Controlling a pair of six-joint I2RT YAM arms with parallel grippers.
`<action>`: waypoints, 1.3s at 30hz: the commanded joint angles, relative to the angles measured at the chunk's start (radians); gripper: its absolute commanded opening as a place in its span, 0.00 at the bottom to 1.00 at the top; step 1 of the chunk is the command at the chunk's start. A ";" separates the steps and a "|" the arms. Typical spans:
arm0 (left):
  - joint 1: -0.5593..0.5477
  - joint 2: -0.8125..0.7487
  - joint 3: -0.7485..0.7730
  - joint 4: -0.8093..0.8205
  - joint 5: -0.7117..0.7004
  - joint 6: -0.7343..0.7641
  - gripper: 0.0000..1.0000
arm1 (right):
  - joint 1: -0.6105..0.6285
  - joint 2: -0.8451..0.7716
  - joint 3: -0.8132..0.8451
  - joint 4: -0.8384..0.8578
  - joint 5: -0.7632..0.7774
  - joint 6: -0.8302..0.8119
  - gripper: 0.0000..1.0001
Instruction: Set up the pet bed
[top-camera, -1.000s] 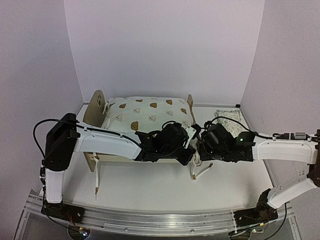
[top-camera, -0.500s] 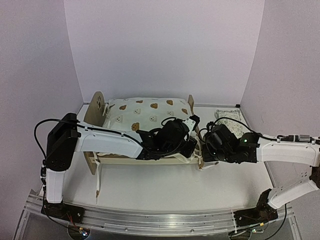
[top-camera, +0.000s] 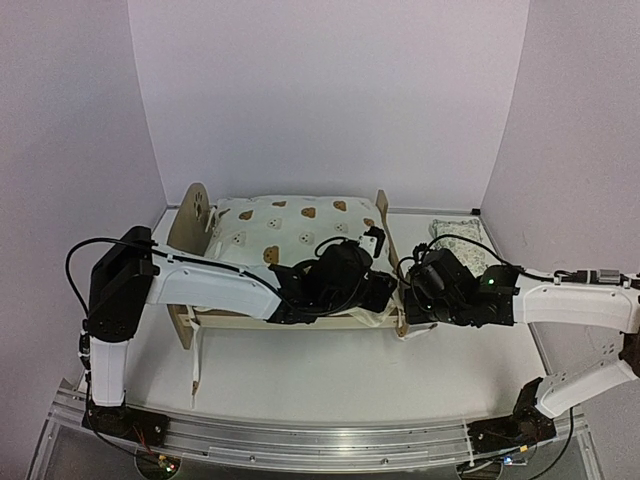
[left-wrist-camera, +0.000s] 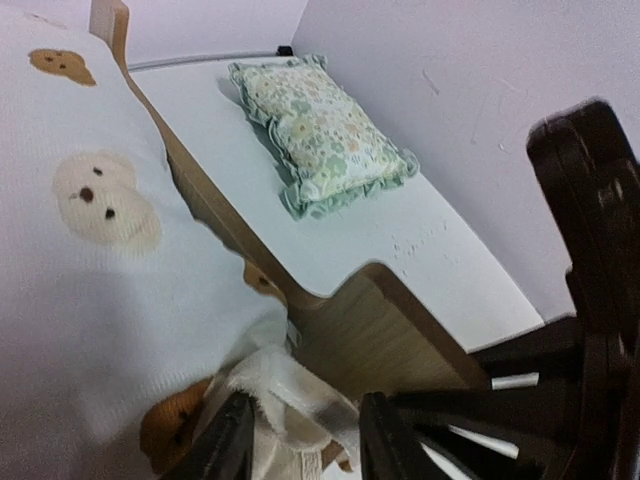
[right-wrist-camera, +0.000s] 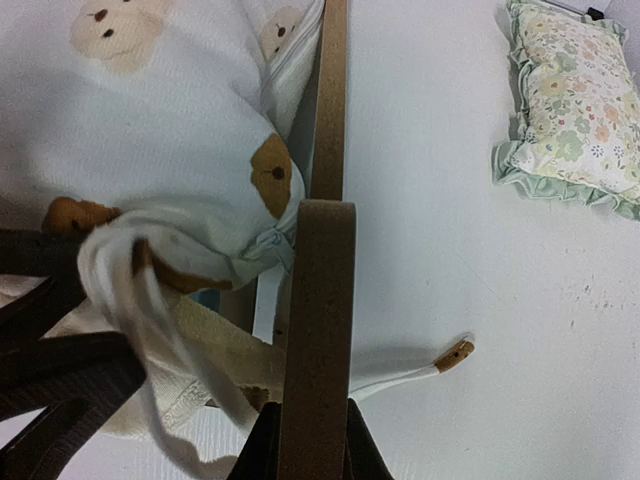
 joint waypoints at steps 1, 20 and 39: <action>0.004 -0.133 -0.081 0.068 0.068 -0.013 0.46 | 0.019 -0.056 0.067 0.112 -0.034 -0.029 0.00; 0.001 -0.423 -0.322 -0.015 0.300 0.184 0.77 | 0.025 -0.029 0.207 0.030 0.039 0.003 0.00; -0.071 -0.373 -0.806 0.701 0.351 0.453 0.73 | 0.049 0.022 0.339 -0.044 0.070 0.105 0.00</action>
